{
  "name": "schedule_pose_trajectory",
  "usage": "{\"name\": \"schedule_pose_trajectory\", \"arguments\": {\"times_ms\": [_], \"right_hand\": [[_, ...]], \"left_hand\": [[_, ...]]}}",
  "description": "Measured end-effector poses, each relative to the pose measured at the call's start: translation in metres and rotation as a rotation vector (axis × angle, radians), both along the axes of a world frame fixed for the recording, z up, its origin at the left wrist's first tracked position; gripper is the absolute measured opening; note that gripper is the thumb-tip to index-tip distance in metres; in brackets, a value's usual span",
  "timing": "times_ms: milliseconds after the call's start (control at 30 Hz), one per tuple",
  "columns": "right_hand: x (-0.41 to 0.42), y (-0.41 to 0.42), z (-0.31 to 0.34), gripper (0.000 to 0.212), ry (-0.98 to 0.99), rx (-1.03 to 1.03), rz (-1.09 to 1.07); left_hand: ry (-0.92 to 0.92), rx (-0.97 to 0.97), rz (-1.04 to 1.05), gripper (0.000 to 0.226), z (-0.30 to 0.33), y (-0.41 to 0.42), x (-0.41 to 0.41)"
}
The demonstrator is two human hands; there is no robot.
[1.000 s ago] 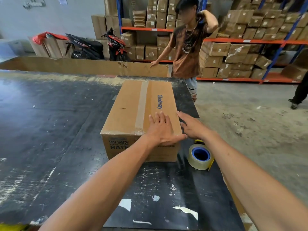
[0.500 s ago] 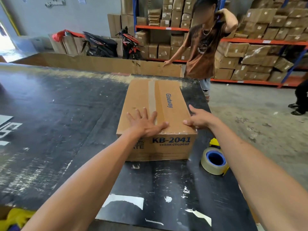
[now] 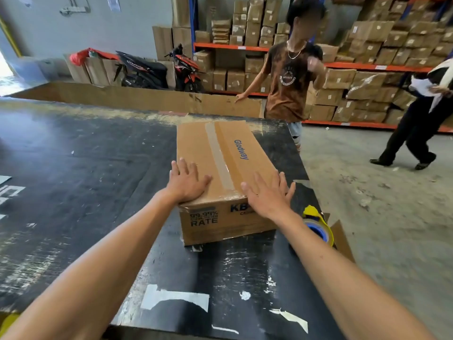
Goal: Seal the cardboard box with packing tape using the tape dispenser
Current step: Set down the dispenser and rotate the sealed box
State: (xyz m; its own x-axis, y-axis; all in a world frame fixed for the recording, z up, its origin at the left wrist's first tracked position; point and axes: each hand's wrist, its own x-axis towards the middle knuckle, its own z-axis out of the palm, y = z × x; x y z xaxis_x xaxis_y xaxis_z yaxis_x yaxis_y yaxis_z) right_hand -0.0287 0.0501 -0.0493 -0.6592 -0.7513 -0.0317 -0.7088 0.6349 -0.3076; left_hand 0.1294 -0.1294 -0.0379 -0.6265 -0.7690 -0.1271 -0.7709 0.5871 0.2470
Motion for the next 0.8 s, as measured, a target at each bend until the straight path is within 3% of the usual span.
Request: {"name": "schedule_pose_trajectory", "arguments": {"times_ms": [100, 233, 333, 400, 467, 600, 800], "right_hand": [[-0.037, 0.003, 0.011, 0.080, 0.073, 0.089, 0.056], [-0.038, -0.007, 0.029, 0.084, 0.152, 0.089, -0.109], [0.007, -0.018, 0.022, 0.074, -0.031, 0.062, 0.005], [0.029, -0.017, 0.009, 0.075, -0.114, 0.030, 0.064], [0.025, -0.015, -0.002, 0.078, -0.127, -0.001, 0.083], [-0.013, -0.005, 0.003, 0.076, -0.130, 0.022, 0.149], [-0.044, -0.007, 0.038, 0.070, 0.076, 0.098, -0.002]], "left_hand": [[-0.040, 0.003, 0.041, 0.088, -0.001, 0.031, -0.012], [-0.011, -0.095, -0.010, 0.082, 0.005, 0.039, -0.020], [-0.002, -0.154, -0.128, 0.071, 0.009, 0.005, -0.011], [-0.056, -0.127, -0.212, 0.078, 0.004, -0.015, -0.001], [-0.085, -0.117, -0.257, 0.086, -0.001, -0.021, 0.006], [-0.023, -0.157, -0.261, 0.076, 0.003, 0.004, 0.006], [-0.040, -0.136, -0.435, 0.080, 0.017, 0.010, 0.009]]}}
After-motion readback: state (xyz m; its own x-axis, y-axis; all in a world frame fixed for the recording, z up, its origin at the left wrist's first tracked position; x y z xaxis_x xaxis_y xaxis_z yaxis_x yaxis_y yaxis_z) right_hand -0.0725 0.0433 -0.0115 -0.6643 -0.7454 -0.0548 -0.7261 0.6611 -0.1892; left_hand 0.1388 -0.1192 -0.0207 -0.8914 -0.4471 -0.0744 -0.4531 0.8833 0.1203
